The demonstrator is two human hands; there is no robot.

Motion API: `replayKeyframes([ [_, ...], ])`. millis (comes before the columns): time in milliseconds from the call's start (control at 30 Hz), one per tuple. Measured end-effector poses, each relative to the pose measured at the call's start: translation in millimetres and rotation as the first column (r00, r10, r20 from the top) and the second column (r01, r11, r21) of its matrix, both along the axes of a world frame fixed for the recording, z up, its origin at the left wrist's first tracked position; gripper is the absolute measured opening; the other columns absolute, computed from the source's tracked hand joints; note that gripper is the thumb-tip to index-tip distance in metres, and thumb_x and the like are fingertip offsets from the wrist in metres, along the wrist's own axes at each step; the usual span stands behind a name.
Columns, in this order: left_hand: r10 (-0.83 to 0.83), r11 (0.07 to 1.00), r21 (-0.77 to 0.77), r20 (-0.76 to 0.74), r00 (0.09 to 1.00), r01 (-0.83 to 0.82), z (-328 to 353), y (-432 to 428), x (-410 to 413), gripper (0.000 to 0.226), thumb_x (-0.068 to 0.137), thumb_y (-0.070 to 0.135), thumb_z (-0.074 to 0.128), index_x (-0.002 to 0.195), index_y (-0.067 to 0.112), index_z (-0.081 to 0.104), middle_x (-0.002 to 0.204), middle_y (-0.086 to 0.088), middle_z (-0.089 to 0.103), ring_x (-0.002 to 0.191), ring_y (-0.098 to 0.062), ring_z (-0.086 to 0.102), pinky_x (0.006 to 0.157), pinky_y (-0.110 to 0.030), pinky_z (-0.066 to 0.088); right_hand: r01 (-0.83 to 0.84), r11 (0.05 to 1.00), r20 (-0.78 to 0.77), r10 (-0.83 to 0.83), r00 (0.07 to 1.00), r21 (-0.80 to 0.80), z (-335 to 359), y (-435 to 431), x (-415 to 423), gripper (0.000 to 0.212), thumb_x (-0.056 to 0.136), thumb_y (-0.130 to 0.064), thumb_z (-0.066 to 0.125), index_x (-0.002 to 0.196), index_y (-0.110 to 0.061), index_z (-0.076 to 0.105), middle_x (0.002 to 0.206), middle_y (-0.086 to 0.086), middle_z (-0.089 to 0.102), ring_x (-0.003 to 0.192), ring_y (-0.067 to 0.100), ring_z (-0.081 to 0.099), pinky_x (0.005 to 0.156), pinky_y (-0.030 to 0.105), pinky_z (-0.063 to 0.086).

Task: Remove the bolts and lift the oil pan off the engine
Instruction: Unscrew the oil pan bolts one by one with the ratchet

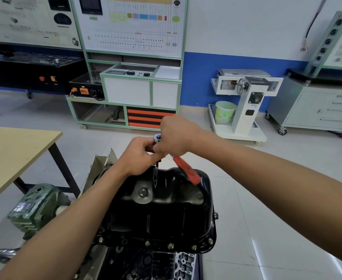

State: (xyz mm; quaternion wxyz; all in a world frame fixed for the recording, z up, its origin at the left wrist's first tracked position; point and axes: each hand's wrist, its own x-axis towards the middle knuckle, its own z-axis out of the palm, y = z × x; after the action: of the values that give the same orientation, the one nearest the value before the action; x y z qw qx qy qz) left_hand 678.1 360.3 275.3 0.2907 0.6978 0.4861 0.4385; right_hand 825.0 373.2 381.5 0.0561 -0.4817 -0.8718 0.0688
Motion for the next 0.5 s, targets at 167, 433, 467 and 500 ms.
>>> replayKeyframes([
  [167,0.011,1.0,-0.018,0.026,1.0,-0.011,-1.7,0.8,0.1,0.018,0.081,0.027,0.074,0.084,0.01,0.076,0.077,-0.007,0.075,0.072,-0.021,0.07,0.066,-0.027,0.058,-0.092,0.996,0.227,0.088,0.97,0.006,10.7,-0.6,-4.4,0.031,0.08,-0.02,0.072,0.062,-0.015,0.047,0.03,-0.006,0.046,0.049,0.016,0.054,0.047,0.028,0.036],
  [433,0.033,0.998,-0.049,0.008,0.999,-0.032,-3.9,4.1,-0.3,0.006,0.087,0.014,0.08,0.091,0.011,0.077,0.074,0.006,0.074,0.069,-0.009,0.069,0.071,-0.03,0.059,-0.246,0.932,0.331,0.152,0.931,0.265,15.7,-5.7,-4.9,0.033,0.082,0.001,0.061,0.066,-0.015,0.038,0.07,0.001,0.035,0.055,0.018,0.037,0.046,0.027,0.025],
  [467,0.04,0.998,-0.053,0.015,0.999,-0.039,-3.8,4.2,-0.1,0.007,0.088,0.012,0.079,0.094,0.01,0.077,0.076,0.008,0.074,0.072,-0.009,0.07,0.074,-0.032,0.06,-0.261,0.927,0.339,0.162,0.927,0.268,16.5,-4.6,-3.6,0.032,0.082,0.003,0.06,0.067,-0.016,0.039,0.071,0.001,0.034,0.055,0.018,0.038,0.047,0.027,0.024],
  [500,0.045,0.998,-0.055,0.02,0.999,-0.043,-3.3,3.9,0.3,0.007,0.088,0.01,0.079,0.095,0.009,0.076,0.078,0.009,0.075,0.074,-0.01,0.07,0.076,-0.033,0.06,-0.273,0.924,0.348,0.171,0.922,0.268,16.3,-2.9,-2.3,0.032,0.081,0.004,0.06,0.067,-0.019,0.041,0.071,0.0,0.034,0.057,0.019,0.04,0.048,0.027,0.026],
])
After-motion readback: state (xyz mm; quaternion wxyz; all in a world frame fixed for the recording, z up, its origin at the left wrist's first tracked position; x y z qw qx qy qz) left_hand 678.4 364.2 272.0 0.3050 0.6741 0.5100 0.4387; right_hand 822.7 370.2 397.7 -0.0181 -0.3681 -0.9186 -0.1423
